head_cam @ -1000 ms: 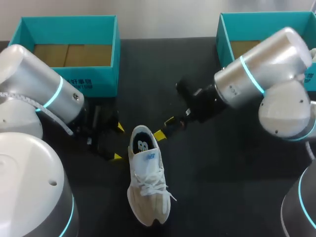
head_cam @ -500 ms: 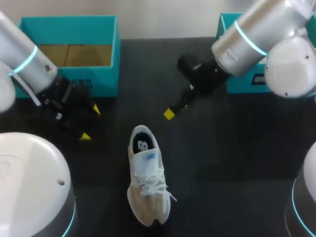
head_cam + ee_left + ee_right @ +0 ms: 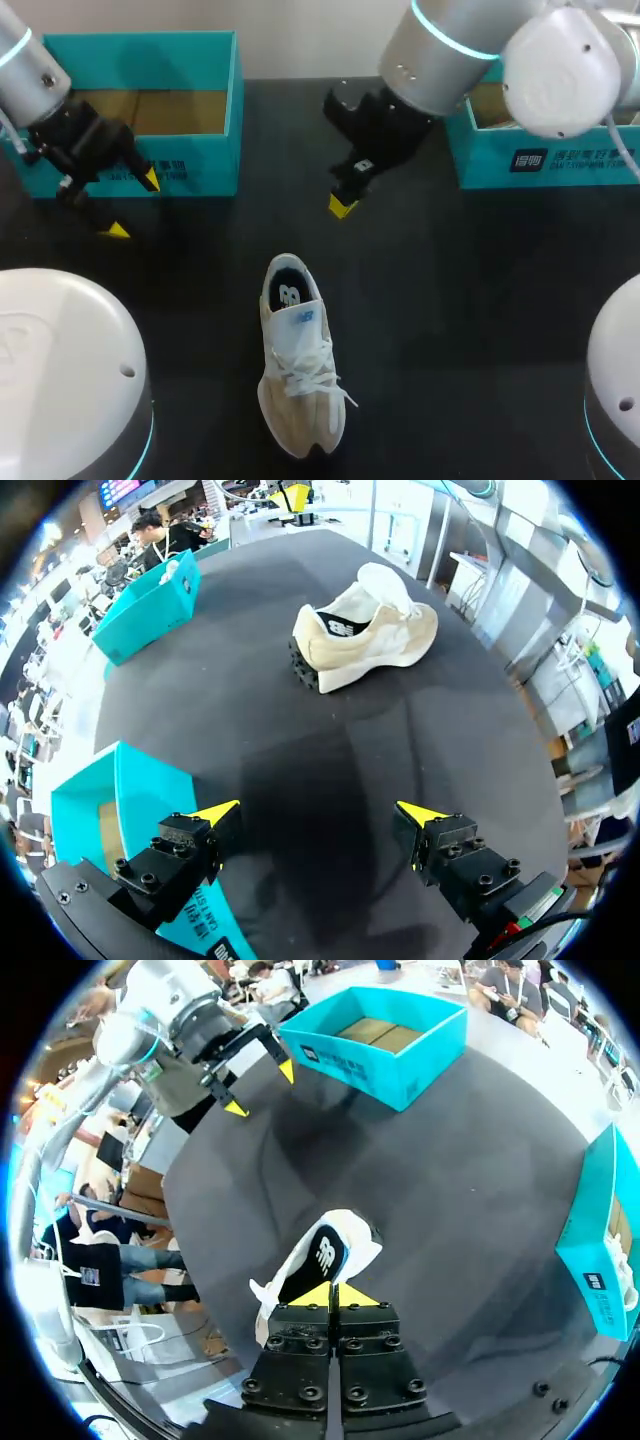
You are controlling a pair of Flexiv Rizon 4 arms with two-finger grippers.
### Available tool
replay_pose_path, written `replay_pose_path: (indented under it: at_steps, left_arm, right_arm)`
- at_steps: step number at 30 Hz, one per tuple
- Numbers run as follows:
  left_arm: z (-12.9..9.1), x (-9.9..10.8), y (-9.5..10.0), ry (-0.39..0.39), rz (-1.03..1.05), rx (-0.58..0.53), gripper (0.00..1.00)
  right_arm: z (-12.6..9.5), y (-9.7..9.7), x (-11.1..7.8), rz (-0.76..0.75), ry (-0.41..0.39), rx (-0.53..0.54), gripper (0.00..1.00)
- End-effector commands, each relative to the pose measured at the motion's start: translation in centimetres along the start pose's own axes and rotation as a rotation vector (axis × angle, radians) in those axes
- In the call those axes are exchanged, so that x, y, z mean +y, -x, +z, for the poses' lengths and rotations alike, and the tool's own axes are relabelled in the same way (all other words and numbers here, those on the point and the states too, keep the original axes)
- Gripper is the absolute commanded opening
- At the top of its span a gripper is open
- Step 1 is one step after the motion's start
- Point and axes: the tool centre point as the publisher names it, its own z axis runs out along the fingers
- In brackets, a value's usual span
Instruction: Take the shoe out of the shoebox, open the shoe tongue, remove and reinsert the insole, then place the shoe into the shoebox
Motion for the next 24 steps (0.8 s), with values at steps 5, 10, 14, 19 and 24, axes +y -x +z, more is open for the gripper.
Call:
replay_pose_path:
  at_steps: [5,10,14,19,24]
  left_arm:
    - [-0.1,0.0,0.3,0.001,-0.001,0.021,1.00]
    - [-0.1,0.0,0.3,0.001,-0.001,0.021,1.00]
    - [-0.8,0.4,1.0,0.004,0.032,0.018,1.00]
    - [-2.0,2.1,1.8,0.040,0.097,-0.003,1.00]
    - [-3.1,3.2,2.8,0.031,0.165,0.003,1.00]
  right_arm:
    - [0.1,-0.4,0.5,0.002,-0.068,-0.067,0.00]
    - [0.1,-0.4,0.5,0.002,-0.068,-0.067,0.00]
    - [1.7,-2.5,1.1,0.076,-0.062,-0.142,0.00]
    - [3.0,-4.9,0.6,0.205,-0.091,-0.229,0.00]
    - [4.5,-7.0,0.6,0.335,-0.091,-0.304,0.00]
